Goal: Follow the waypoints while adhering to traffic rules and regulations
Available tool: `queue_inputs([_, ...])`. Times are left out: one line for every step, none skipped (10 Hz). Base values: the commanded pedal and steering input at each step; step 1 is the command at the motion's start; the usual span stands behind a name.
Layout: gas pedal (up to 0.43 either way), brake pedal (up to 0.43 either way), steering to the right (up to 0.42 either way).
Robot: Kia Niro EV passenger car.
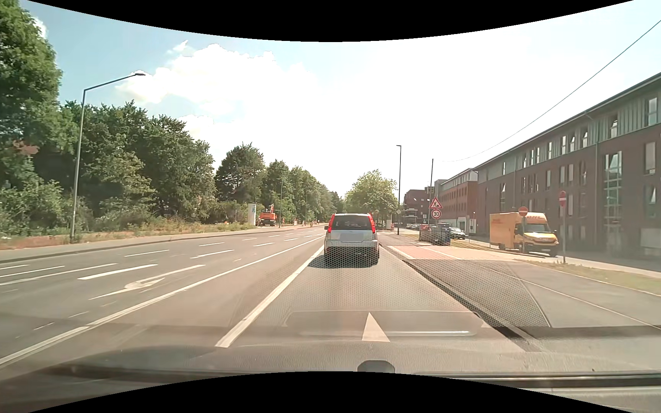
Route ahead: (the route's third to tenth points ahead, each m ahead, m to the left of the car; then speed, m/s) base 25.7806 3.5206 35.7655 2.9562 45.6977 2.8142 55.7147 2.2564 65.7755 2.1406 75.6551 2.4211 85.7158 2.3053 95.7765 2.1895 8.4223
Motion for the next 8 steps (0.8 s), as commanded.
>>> queue_inputs([0.087,0.018,-0.002])
queue_inputs([0.087,0.018,-0.002])
queue_inputs([0.087,0.018,-0.001])
queue_inputs([0.087,0.018,0.004])
queue_inputs([0.087,0.018,0.005])
queue_inputs([0.087,0.018,0.006])
queue_inputs([0.087,0.018,0.007])
queue_inputs([0.087,0.018,0.007])
